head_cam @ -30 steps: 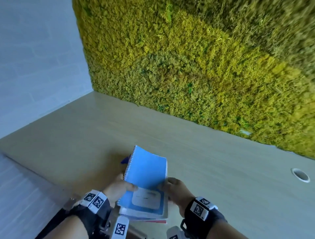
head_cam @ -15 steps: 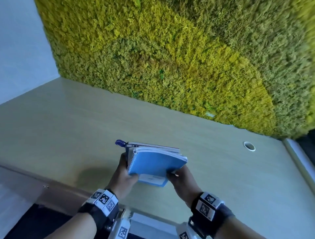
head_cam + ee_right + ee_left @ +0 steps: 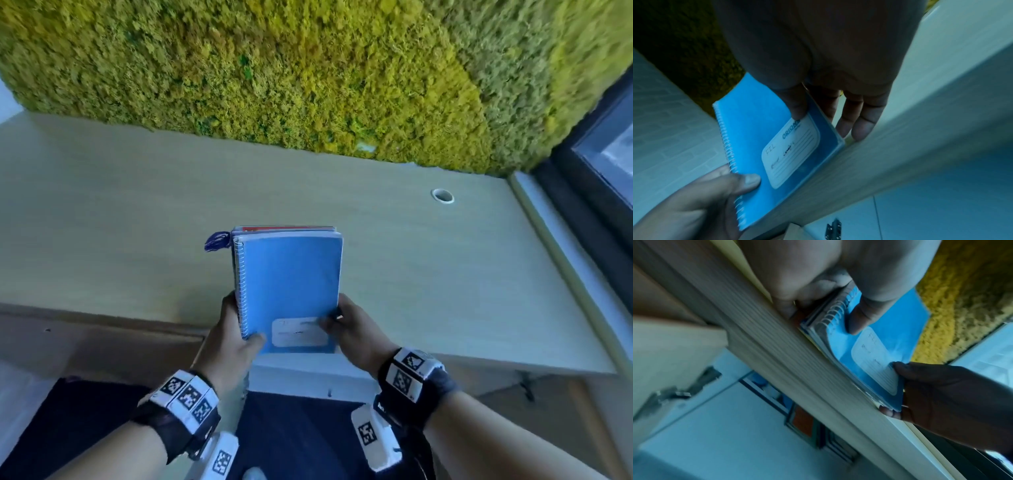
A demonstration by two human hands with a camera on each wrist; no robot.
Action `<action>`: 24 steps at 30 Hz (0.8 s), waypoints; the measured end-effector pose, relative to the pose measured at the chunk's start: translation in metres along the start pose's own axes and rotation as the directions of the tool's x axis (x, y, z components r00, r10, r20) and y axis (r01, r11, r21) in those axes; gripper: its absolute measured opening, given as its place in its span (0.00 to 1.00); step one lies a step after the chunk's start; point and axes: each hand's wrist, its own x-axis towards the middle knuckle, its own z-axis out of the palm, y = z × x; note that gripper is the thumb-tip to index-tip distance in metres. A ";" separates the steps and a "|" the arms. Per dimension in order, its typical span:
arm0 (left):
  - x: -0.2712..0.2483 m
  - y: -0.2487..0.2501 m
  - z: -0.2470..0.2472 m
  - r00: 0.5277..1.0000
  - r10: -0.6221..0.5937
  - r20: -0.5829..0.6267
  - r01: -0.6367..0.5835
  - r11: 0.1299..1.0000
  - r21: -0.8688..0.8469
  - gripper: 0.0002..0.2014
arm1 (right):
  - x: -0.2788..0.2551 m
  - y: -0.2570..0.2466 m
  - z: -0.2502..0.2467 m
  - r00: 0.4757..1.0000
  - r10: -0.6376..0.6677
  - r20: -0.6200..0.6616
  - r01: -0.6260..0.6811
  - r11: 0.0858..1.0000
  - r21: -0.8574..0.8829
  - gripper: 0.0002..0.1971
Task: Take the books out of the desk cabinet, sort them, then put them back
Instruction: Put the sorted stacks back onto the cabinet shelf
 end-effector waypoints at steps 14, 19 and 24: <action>-0.184 -0.040 0.284 0.796 -0.375 0.476 0.281 0.924 0.258 0.28 | -0.266 0.262 -0.074 0.853 0.520 0.036 -0.492 0.781 0.384 0.09; -0.125 -0.098 0.366 0.725 -0.486 0.487 0.371 0.873 0.318 0.17 | -0.235 0.346 -0.080 0.824 0.563 -0.054 -0.505 0.776 0.377 0.12; -0.040 -0.155 0.451 0.732 -0.401 0.551 0.268 0.913 0.307 0.21 | -0.173 0.446 -0.096 0.799 0.549 -0.245 -0.435 0.809 0.395 0.14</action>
